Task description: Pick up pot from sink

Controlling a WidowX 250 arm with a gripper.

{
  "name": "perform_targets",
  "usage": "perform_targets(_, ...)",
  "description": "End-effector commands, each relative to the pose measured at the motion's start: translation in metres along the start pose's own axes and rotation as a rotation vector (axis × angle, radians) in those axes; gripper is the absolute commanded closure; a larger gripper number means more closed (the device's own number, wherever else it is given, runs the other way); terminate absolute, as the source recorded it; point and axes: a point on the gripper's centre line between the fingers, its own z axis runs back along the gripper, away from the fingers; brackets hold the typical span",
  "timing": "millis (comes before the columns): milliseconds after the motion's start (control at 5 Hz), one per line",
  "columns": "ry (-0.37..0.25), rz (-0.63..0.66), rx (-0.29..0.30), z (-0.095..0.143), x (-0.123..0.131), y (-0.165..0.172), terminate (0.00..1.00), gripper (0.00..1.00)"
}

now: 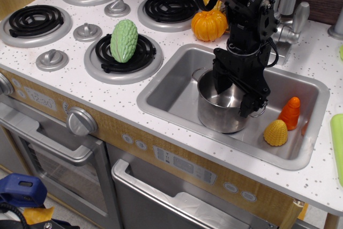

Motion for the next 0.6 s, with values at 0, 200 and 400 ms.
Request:
perform_targets(0,-0.067,-0.016,-0.009,0.005,0.006,0.008,0.0,0.0)
perform_targets(200,-0.074,-0.018,-0.031,-0.002,0.005,0.009,0.0,0.0)
perform_targets(400,-0.06,-0.014,-0.052,-0.009,0.003,0.01,0.0,0.0)
